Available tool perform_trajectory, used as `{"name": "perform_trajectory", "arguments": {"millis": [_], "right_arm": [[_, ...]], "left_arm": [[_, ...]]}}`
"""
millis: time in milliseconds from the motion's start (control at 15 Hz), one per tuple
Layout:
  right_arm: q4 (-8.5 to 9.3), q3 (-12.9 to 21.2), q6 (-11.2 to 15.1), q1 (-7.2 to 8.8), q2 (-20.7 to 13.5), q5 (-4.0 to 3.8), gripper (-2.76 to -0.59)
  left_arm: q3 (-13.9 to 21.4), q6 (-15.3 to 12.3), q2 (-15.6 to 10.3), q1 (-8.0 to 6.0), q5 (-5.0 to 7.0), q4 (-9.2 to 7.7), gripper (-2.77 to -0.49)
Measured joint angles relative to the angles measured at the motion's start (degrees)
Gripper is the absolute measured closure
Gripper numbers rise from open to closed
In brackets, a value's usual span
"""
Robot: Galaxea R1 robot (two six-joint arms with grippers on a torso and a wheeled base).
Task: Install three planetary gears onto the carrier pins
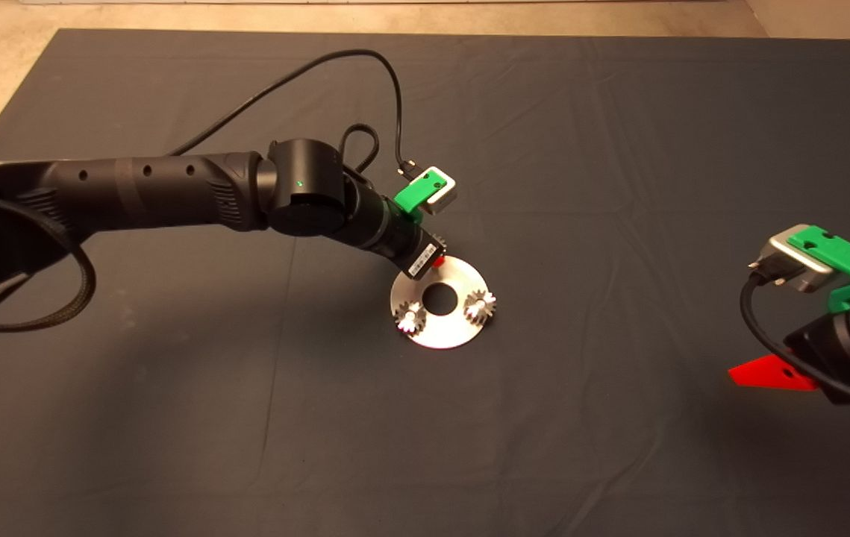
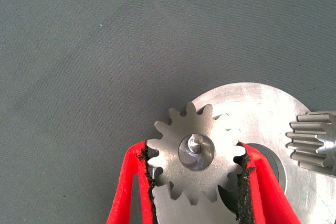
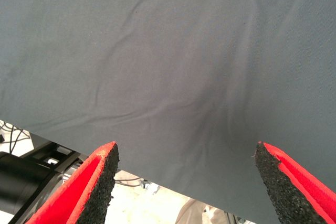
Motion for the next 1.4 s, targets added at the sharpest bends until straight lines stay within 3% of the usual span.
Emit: {"name": "perform_trajectory", "arguments": {"millis": [400,667,1400], "right_arm": [[0.0,0.0,0.0,0.0,0.0,-0.02,-1.91],[0.0,0.0,0.0,0.0,0.0,-0.04,-1.91],[0.0,0.0,0.0,0.0,0.0,-0.04,-1.91]], "left_arm": [[0.0,0.0,0.0,0.13,-0.47,0.06,-0.59],[0.0,-0.8,0.0,0.74,-2.36,0.11,-0.59],[0.0,-2.2,0.0,0.78,-2.5,0.52,-0.59]]}}
